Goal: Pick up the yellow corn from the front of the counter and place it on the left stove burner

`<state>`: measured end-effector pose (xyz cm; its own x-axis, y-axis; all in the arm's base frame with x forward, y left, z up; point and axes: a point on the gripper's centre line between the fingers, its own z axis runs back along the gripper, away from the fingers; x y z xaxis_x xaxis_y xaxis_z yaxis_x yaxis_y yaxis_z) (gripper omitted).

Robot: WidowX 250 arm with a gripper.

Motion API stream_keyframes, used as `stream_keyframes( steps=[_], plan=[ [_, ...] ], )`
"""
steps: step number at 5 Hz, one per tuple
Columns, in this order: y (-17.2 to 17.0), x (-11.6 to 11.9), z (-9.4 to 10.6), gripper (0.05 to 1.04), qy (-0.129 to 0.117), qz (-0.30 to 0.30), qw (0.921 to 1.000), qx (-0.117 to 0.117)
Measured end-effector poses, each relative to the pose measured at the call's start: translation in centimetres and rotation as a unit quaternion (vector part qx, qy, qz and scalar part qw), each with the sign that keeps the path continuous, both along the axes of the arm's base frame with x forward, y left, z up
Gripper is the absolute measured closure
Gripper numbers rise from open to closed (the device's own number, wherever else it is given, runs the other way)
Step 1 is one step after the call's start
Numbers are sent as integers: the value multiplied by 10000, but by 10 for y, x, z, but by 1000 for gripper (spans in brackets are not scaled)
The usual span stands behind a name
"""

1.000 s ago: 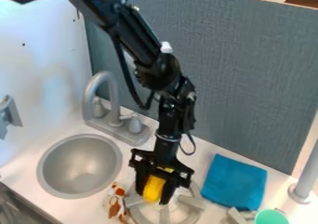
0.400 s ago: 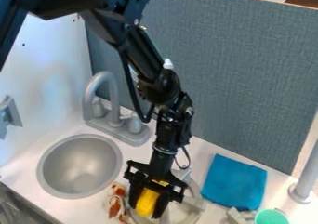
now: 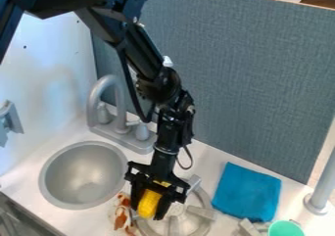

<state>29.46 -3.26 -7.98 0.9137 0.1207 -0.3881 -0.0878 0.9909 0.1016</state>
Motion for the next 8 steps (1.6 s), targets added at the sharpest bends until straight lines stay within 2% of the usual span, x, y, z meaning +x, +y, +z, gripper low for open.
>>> stream_keyframes(
  steps=[2, 4, 5, 6, 7, 8],
  plan=[
    [-19, 4, 2, 411, -33, 280, 9992, -279],
    [-31, 7, -7, 411, 209, 273, 9989, -313],
    [-31, 8, -8, 340, 267, 339, 9987, -256],
    [-30, 3, -12, 87, 420, 406, 9982, -167],
    [-28, -3, -11, 77, 453, 500, 9977, -104],
    [-32, -3, 19, 82, 90, 441, 9986, -283]
  ],
)
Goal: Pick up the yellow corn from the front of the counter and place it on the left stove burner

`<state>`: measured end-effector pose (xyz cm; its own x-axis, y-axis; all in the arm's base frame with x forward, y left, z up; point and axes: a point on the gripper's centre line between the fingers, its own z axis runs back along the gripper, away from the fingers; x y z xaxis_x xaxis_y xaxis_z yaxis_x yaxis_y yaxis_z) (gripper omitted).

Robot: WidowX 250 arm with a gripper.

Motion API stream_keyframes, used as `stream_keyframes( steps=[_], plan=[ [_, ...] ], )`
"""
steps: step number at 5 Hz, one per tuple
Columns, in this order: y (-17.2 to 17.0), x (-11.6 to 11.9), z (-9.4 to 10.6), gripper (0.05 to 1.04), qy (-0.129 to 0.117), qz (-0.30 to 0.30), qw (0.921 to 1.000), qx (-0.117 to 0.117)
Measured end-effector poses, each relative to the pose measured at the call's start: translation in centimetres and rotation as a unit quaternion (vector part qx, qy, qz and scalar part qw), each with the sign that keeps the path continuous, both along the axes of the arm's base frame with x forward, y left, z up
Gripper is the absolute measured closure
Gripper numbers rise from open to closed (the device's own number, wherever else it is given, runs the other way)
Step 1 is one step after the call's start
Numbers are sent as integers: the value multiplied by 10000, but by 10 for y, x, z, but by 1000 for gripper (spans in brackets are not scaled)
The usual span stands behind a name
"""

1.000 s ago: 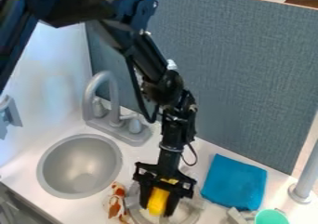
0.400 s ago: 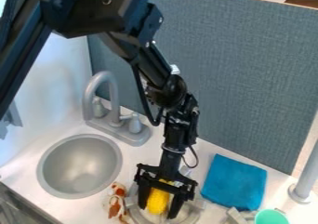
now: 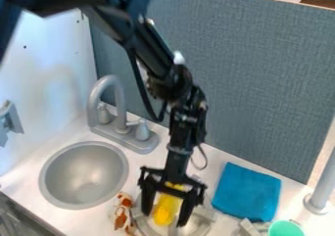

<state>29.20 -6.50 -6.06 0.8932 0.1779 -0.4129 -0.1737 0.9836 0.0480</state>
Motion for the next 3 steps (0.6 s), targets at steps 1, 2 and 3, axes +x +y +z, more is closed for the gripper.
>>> stream_keyframes(
  steps=[1, 2, 3],
  plan=[
    [-19, -7, 25, 83, -248, -274, 9990, -251],
    [-56, -19, 51, 82, -621, -757, 9942, -444],
    [-86, -24, 54, 83, -749, -1247, 9869, -698]
  ],
)
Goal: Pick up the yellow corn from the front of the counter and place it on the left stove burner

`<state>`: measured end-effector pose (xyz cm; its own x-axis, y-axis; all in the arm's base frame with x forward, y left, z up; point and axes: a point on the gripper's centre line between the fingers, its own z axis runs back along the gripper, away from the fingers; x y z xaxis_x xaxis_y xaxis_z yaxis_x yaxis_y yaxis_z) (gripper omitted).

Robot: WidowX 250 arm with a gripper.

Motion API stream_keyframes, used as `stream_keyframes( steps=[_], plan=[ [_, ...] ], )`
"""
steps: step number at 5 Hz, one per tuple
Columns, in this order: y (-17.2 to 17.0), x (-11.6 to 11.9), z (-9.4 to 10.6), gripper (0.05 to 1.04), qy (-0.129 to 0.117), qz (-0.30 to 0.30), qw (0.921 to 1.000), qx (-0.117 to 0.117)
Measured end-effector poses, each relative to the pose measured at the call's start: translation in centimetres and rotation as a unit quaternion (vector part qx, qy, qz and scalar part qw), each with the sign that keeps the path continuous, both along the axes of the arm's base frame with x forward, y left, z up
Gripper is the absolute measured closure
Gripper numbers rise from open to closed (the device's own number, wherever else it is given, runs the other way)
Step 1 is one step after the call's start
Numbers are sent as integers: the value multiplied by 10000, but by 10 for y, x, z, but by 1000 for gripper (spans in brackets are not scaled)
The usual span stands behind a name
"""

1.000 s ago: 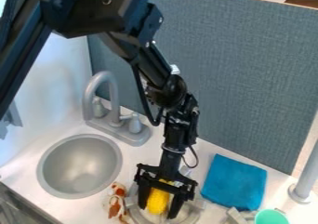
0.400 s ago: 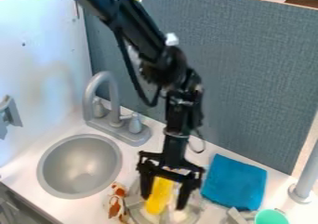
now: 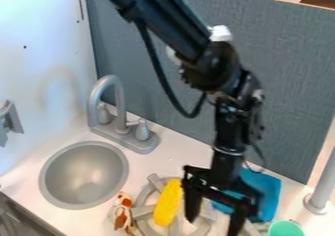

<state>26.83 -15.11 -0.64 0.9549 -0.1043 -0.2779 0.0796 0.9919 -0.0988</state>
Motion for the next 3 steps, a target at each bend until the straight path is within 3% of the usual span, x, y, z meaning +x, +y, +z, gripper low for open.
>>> stream_keyframes(
  steps=[1, 2, 3],
  plan=[
    [-35, -4, -1, 82, -441, -439, 9975, -340],
    [-60, -1, 6, 83, -1090, -600, 9915, -374],
    [-65, 6, 5, 83, -1485, -494, 9875, -181]
  ],
)
